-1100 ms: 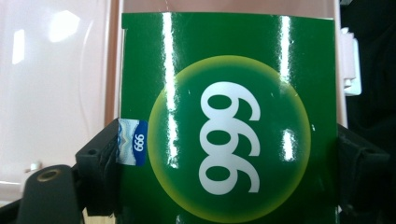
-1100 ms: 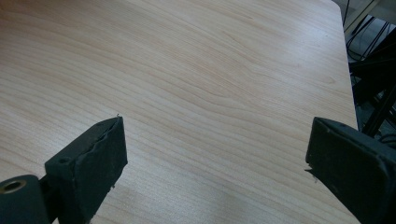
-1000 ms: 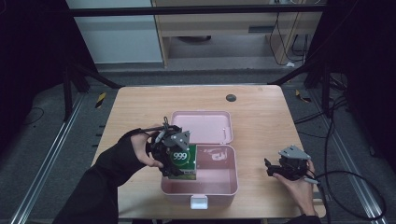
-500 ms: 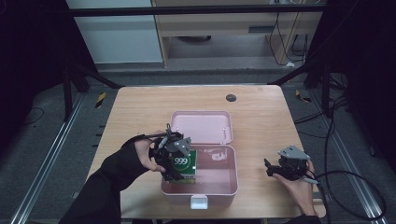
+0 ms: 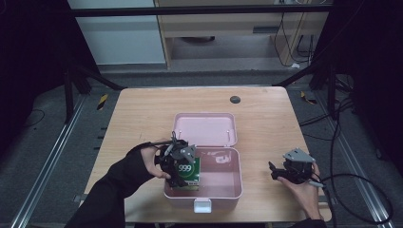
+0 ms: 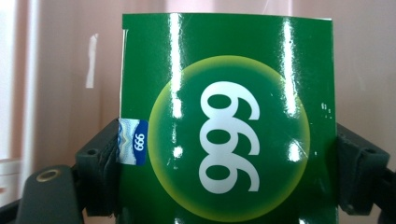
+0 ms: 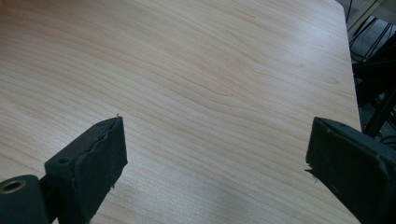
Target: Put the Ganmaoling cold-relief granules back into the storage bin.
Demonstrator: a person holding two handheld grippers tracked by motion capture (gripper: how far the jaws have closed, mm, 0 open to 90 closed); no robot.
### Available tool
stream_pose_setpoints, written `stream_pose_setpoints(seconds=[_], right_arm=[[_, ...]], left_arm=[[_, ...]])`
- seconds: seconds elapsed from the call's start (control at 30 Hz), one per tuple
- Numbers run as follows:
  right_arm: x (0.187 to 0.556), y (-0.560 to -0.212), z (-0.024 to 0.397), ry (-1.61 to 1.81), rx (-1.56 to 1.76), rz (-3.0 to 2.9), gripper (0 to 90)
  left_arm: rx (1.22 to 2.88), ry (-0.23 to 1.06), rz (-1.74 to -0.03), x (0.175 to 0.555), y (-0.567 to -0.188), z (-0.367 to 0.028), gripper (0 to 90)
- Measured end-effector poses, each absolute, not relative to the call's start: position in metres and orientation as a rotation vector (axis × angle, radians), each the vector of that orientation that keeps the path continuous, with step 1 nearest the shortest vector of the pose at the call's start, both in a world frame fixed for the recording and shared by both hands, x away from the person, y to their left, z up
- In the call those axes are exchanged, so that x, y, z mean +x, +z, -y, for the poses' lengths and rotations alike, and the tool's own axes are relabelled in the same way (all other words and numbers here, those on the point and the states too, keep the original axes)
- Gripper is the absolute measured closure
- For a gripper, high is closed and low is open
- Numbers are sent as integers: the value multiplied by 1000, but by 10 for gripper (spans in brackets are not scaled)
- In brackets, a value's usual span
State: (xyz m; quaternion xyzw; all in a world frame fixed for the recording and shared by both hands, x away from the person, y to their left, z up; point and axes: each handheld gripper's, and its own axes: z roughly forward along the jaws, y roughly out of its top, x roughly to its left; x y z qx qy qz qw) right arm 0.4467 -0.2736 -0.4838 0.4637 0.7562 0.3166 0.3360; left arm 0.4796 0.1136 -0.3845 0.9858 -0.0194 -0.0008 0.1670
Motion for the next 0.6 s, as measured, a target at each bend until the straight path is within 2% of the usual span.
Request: stream_pose_setpoints(seconds=[0.6], right_arm=[[447,-484,273,820,1212,-1982,42]], left_arm=[[2798,19,46,477,-398,-119,132]])
